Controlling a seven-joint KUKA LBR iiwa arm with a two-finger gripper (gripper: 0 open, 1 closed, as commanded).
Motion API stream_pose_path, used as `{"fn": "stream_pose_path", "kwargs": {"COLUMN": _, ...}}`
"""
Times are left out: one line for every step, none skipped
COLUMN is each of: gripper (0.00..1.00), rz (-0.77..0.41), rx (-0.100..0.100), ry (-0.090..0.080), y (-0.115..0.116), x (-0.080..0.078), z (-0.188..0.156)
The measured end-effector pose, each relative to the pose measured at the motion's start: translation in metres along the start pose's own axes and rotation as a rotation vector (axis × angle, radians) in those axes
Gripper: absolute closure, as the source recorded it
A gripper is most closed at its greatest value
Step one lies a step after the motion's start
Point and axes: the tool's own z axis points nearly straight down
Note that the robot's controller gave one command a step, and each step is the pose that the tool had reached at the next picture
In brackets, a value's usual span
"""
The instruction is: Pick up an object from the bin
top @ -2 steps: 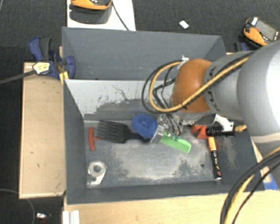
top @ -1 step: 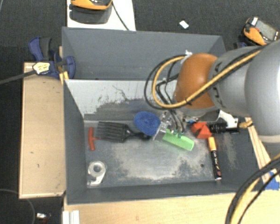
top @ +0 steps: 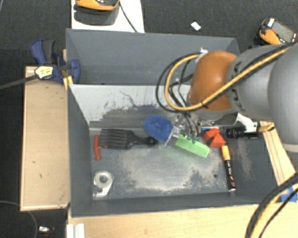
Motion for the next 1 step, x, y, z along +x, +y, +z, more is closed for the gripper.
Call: {"fn": "stream_pose_path", "kwargs": {"gripper": 1.0, "rz": -0.002, "rx": 0.0, "ry": 0.0, "y": 0.0003, "x": -0.001, "z": -0.0374}}
